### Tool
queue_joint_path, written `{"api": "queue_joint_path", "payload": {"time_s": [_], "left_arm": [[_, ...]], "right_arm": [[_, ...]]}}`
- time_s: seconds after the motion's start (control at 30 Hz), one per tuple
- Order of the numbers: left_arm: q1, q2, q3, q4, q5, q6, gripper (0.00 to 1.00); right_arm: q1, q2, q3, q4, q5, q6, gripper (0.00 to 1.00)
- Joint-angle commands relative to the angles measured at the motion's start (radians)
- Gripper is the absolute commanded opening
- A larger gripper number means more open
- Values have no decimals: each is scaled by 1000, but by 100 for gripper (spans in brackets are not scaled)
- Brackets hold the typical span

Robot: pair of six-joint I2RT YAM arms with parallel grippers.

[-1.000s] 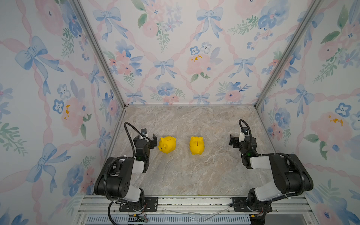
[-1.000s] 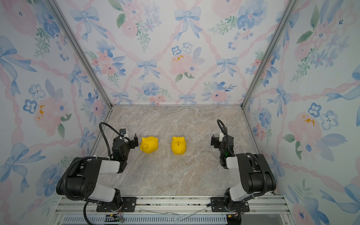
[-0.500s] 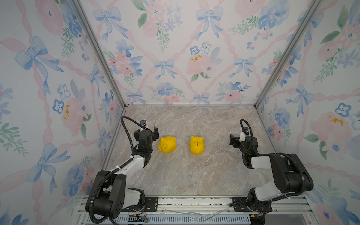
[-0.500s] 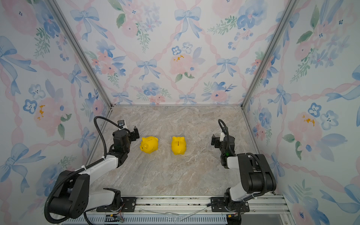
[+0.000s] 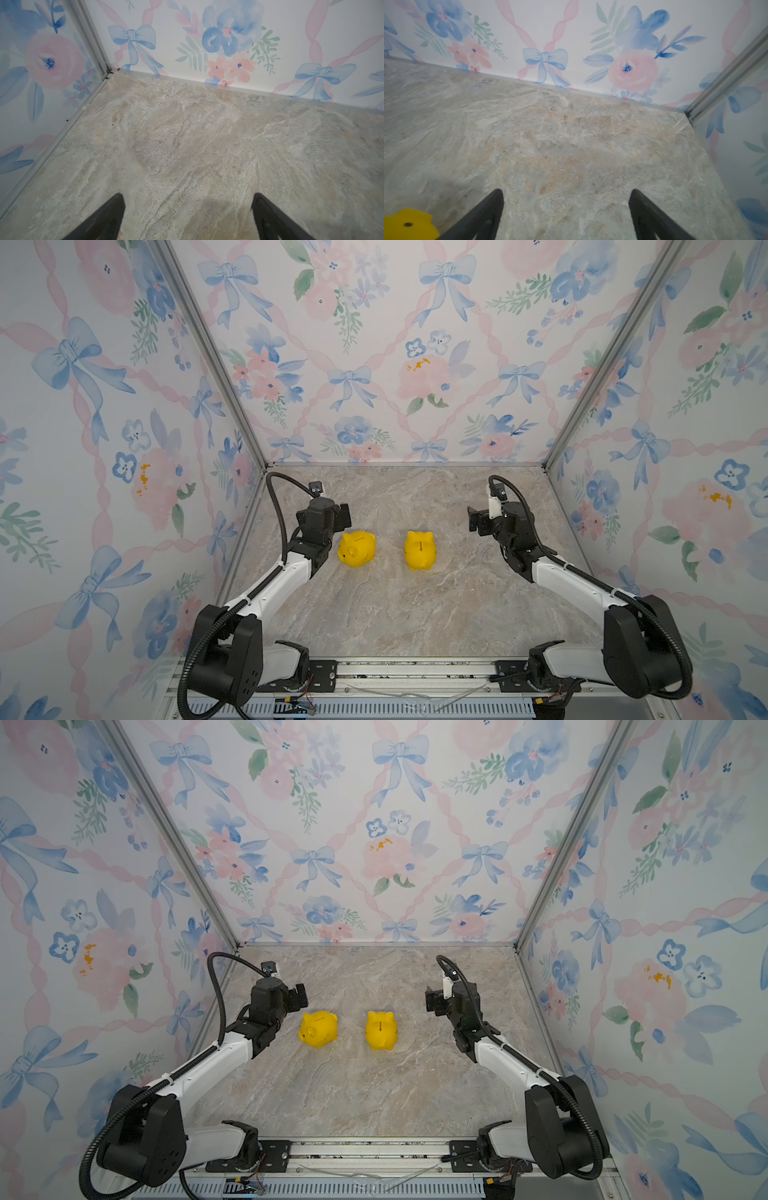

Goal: Open piggy banks
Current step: Adjust the piggy bank at the center of the board.

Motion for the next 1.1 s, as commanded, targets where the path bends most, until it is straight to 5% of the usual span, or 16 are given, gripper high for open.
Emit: {"api": "queue_joint_path", "payload": {"time_s": [0.0, 0.43, 0.87, 1.07], "left_arm": [[-61, 43, 105, -202, 29, -7, 98], [-414, 91, 175, -293, 118, -173, 98], [-570, 386, 404, -411, 176, -247, 98], [-612, 525, 550, -559, 68, -309, 98]], "right_arm": [[49, 21, 66, -270, 27, 48, 96], [-53, 65, 132, -359, -256, 259, 96], [-222, -20, -53, -285, -397, 332, 96], [-231, -55, -81, -276, -401, 325, 96]]}}
